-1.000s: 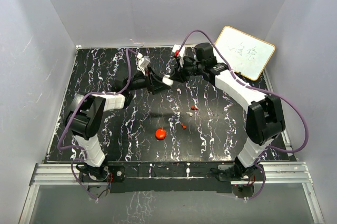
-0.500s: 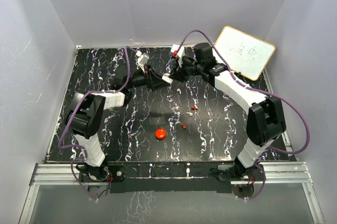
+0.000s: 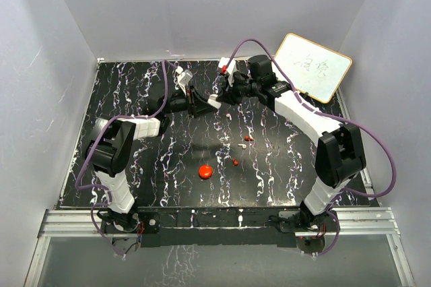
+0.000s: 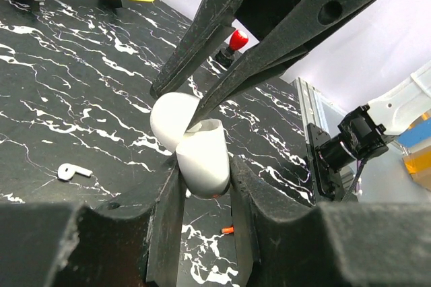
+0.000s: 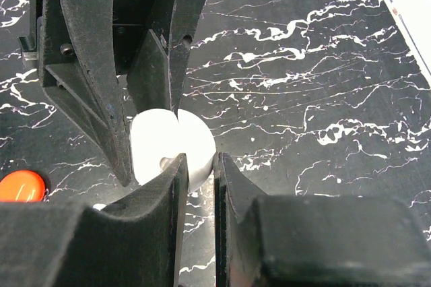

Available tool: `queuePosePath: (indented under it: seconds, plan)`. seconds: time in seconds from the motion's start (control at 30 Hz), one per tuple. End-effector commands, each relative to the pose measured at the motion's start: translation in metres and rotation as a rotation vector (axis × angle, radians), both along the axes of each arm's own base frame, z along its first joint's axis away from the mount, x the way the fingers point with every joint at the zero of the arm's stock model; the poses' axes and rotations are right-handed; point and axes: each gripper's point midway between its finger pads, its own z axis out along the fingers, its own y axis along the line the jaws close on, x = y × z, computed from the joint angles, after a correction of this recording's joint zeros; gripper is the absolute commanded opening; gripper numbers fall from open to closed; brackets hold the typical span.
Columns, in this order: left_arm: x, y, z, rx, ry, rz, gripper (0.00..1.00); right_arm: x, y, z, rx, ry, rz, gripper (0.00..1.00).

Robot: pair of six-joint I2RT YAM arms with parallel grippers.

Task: Insert the wireless bluetooth earbuds into the charging case
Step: Adjust the charging case.

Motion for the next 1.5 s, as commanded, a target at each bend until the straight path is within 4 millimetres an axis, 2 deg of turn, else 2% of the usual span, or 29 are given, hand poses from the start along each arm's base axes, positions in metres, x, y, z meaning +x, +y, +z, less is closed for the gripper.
queuePosePath:
  seconds: [0.0,0.27,0.47,0.73,1.27,1.47]
  plan:
    - [0.002,0.000,0.010,-0.010,-0.133,0.006,0.05,-0.014,0.009,0.017,0.033,-0.003,0.062,0.00]
    - [-0.006,0.006,0.007,-0.028,-0.281,0.024,0.00,-0.020,0.010,0.021,0.042,0.007,0.086,0.00]
    - [-0.016,0.010,0.014,-0.086,-0.401,0.040,0.00,-0.021,0.010,0.021,0.042,0.016,0.090,0.00]
    - [-0.026,0.010,0.015,-0.135,-0.446,0.013,0.00,-0.018,0.011,0.022,0.042,0.018,0.084,0.00]
    - [-0.035,0.006,0.018,-0.133,-0.478,-0.017,0.00,-0.002,0.011,0.025,0.068,0.027,0.055,0.18]
    - [-0.038,0.006,0.017,-0.128,-0.490,-0.029,0.00,0.004,0.012,0.031,0.083,0.025,0.054,0.33]
